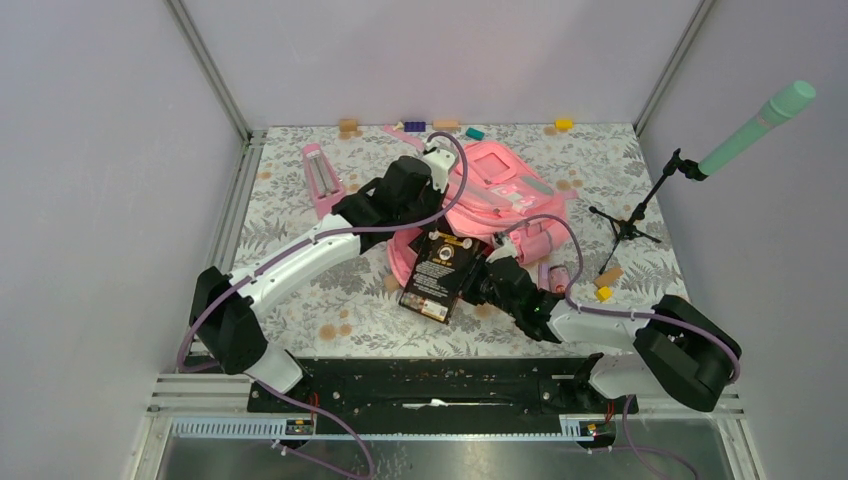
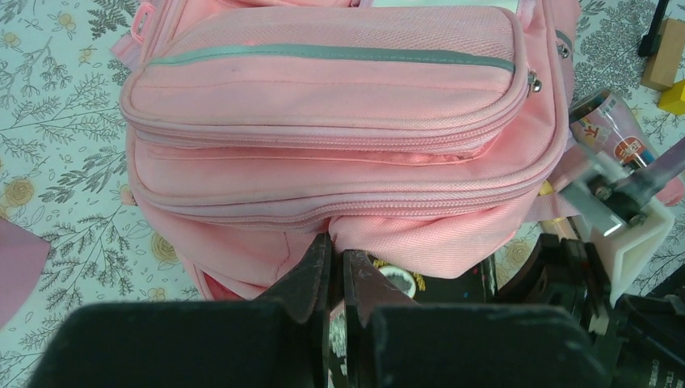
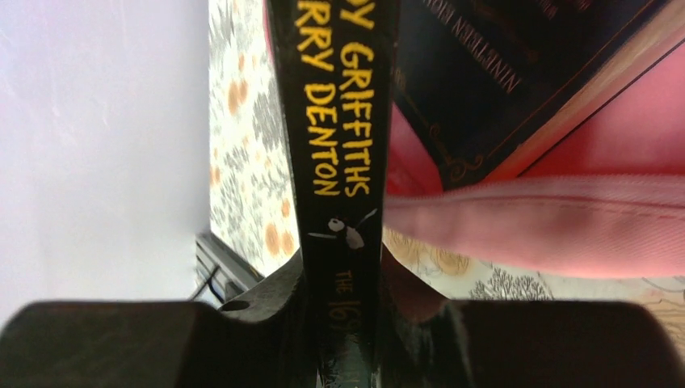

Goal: Pack the student bag
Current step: Place the book in the student bag.

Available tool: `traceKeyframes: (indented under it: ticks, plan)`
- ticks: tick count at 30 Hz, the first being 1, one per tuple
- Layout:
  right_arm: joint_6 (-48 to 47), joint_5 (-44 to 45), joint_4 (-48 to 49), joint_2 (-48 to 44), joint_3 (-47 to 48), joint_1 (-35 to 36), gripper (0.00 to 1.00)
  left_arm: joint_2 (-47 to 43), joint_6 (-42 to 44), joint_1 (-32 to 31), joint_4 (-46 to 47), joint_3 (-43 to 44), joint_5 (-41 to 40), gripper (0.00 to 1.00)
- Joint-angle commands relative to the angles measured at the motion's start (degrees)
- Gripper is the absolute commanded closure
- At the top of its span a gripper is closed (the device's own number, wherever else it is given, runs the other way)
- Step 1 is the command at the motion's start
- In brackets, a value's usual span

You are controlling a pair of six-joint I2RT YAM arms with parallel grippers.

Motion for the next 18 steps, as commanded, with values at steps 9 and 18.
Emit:
traceKeyframes:
  ticks: [9, 18]
  plan:
    - [9.6, 28.9, 15.6, 4.3, -2.8, -2.5, 1.00, -5.3, -1.9, 0.2, 4.7, 1.4, 1.3, 1.00]
    - [-7.1, 35.0, 7.3, 5.6, 4.9, -3.1, 0.62, -5.0, -1.8, 0.2, 4.2, 1.7, 1.6, 1.00]
